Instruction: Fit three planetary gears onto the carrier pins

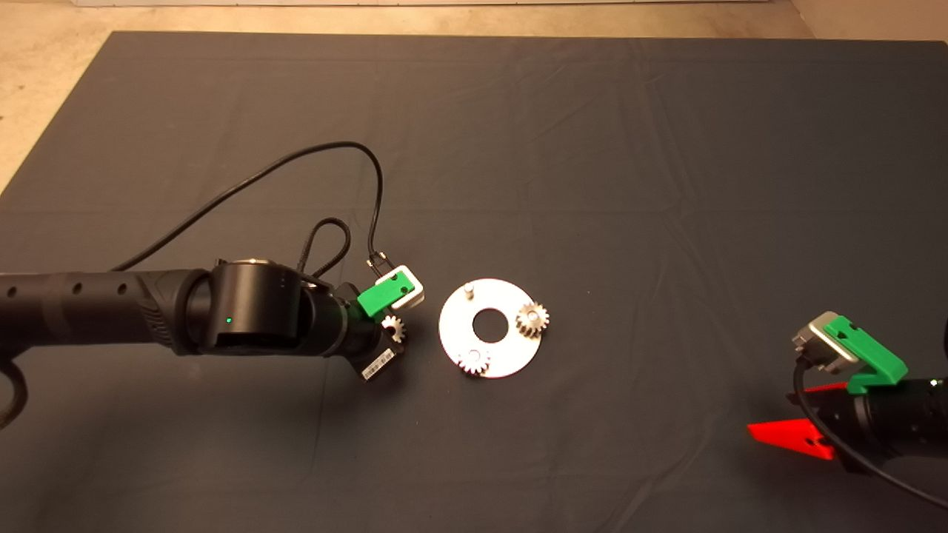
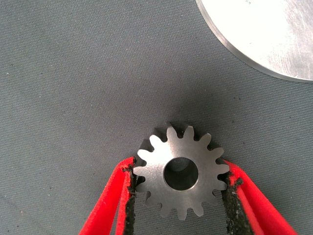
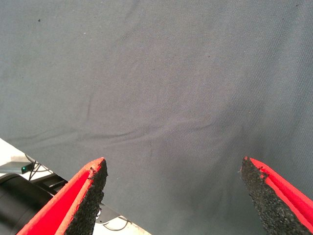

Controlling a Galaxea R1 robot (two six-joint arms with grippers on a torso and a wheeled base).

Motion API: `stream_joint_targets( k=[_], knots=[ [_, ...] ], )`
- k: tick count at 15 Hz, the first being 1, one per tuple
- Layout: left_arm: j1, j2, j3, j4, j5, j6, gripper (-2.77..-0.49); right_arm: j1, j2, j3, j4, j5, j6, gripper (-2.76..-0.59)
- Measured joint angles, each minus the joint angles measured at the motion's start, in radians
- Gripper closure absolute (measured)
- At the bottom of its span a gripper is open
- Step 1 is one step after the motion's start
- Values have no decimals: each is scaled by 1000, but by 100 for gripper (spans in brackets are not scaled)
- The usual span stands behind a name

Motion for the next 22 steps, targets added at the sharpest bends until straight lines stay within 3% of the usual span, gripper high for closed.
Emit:
stream_joint_targets(
  k=[11,14,16,18,19,22],
  knots=[
    [0,-8,3,0,-4,8,-76,0,0,0,0,0,0,-202],
    [-3,-11,32,-1,-1,9,-75,0,0,0,0,0,0,-202],
    [-29,-11,63,-4,0,8,-70,0,0,0,0,0,0,-202],
    [-85,-8,92,-2,1,8,-68,0,0,0,0,0,0,-202],
    [-98,4,95,-1,1,9,-67,0,0,0,0,0,0,-202],
    [-102,42,96,-5,0,10,-66,0,2,0,0,0,0,-202]
  ],
)
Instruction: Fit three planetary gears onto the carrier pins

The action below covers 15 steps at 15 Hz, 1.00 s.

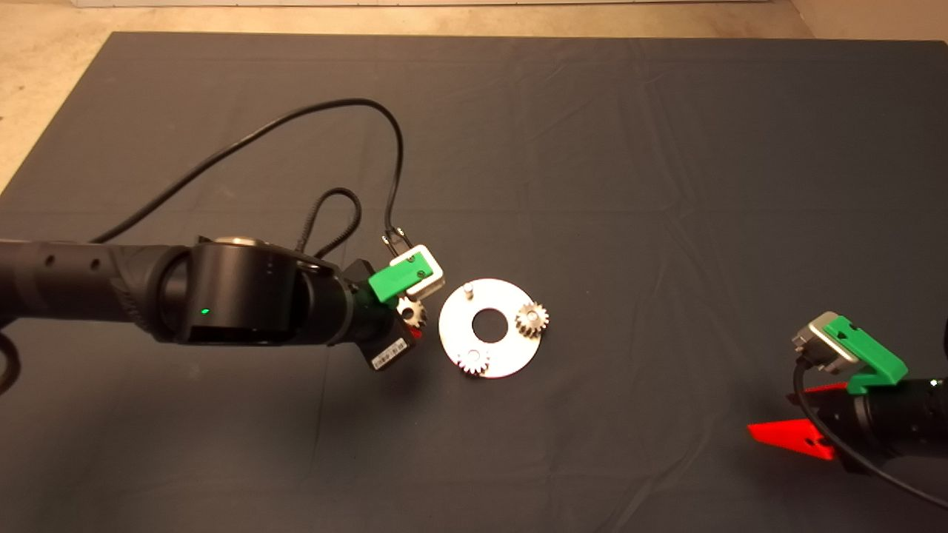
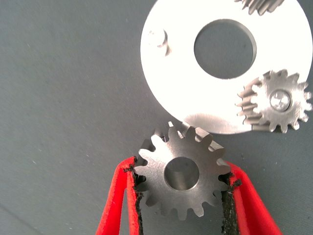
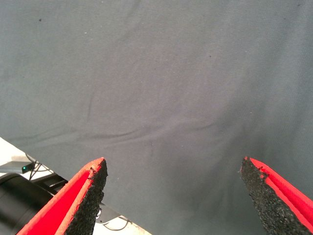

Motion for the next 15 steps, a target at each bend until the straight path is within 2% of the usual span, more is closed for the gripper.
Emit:
stream_joint_targets(
  k=[2,4,7,9,10,11,12,13,15],
  knots=[
    [-18,29,-3,1,6,0,-66,0,0,0,0,0,0,-202],
    [-18,61,-27,-2,5,1,-65,0,0,0,0,0,0,-202],
    [-19,72,-49,-3,6,1,-65,0,0,0,0,-1,0,-202],
    [-20,104,-99,-11,13,7,-65,0,0,0,0,0,0,-202],
    [-20,128,-120,-15,16,25,-65,0,0,0,0,0,0,-202],
    [-20,145,-132,-19,12,30,-65,0,0,0,0,0,0,-202],
    [-20,156,-138,-21,-1,32,-65,0,0,0,0,-1,0,-202],
    [-20,161,-146,-23,-5,36,-65,0,0,0,0,-1,0,-202],
    [-20,161,-160,-24,5,40,-65,0,0,1,0,0,0,-202]
  ],
)
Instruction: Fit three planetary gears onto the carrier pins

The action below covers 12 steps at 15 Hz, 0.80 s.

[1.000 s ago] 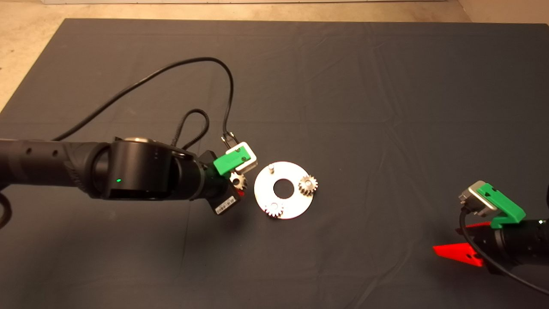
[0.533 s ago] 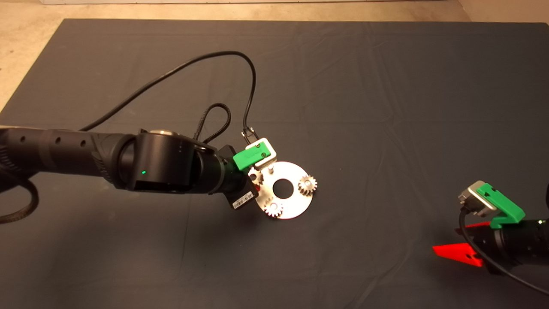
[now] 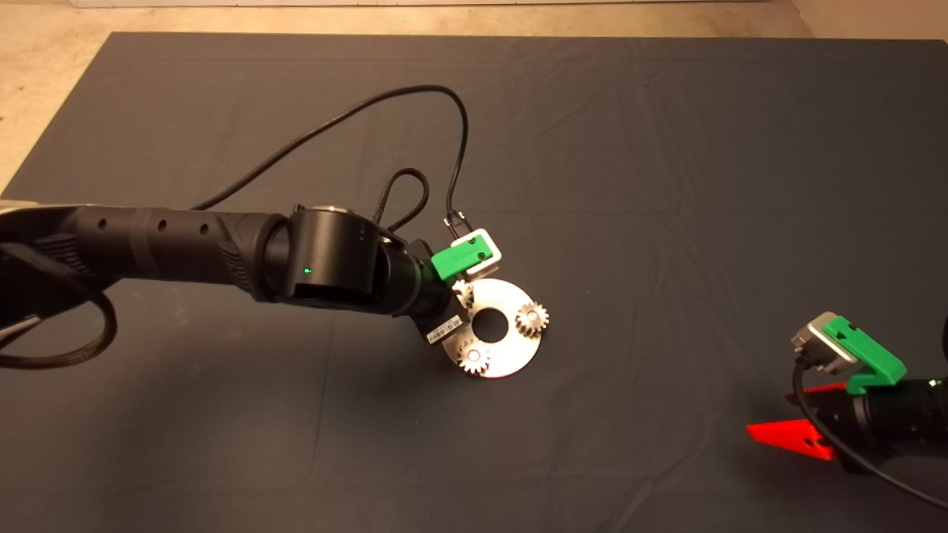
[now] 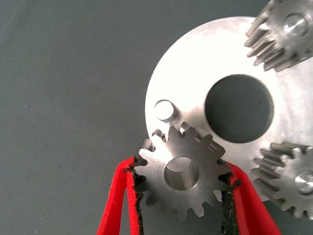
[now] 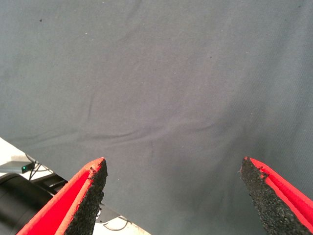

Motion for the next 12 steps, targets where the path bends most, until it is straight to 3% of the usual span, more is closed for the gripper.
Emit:
stream_joint_targets(
  k=[12],
  knots=[
    [0,67,-82,-2,-9,26,-64,0,0,0,0,0,-2,-202]
  ],
)
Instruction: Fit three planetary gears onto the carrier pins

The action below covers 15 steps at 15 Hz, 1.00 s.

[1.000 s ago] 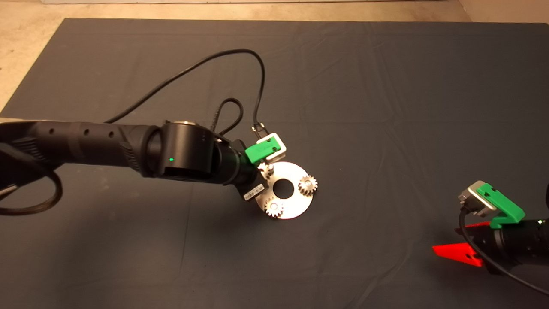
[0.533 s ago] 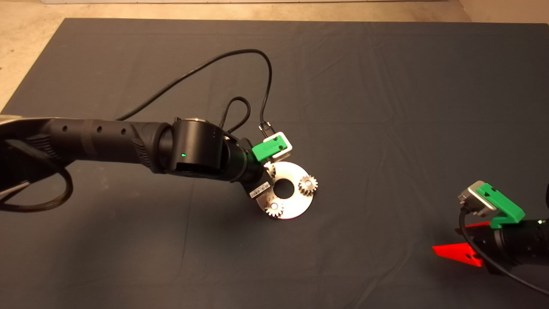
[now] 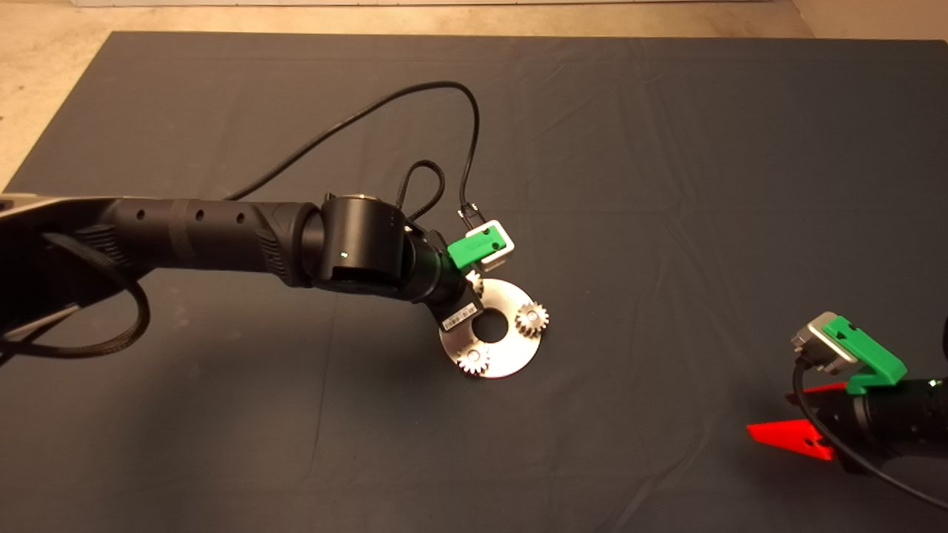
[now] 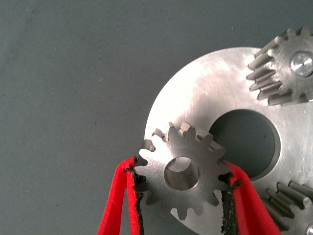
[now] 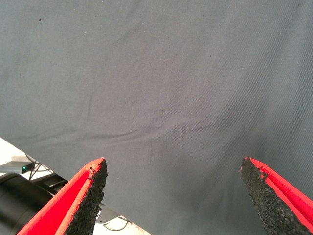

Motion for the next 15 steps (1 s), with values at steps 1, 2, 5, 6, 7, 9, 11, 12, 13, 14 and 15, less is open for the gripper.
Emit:
stream_joint_targets(
  k=[1,2,5,6,7,9,11,12,13,14,15],
  knots=[
    [0,0,0,1,-2,0,-64,0,0,0,0,0,0,-202],
    [0,0,0,0,-2,0,-64,0,0,0,0,0,0,-202],
    [0,-3,0,0,-2,0,-64,0,0,0,0,0,0,-202],
    [0,-3,0,0,-11,0,-64,0,0,0,0,0,0,-202],
    [0,-3,0,0,-23,0,-64,0,0,0,0,0,0,-202],
    [0,-3,-8,-2,-25,0,-64,0,0,0,0,0,0,-202],
    [0,-3,-14,-2,-36,0,-64,0,0,0,0,0,0,-202],
    [0,-3,-16,-2,-40,0,-64,0,-2,0,0,0,0,-202],
    [0,-3,-16,-3,-42,0,-64,0,-3,0,0,0,0,-202],
    [0,-3,-16,-3,-43,0,-64,0,-3,0,0,0,0,-202],
    [0,-3,-17,-3,-43,0,-64,0,-3,0,0,0,0,-202]
  ],
)
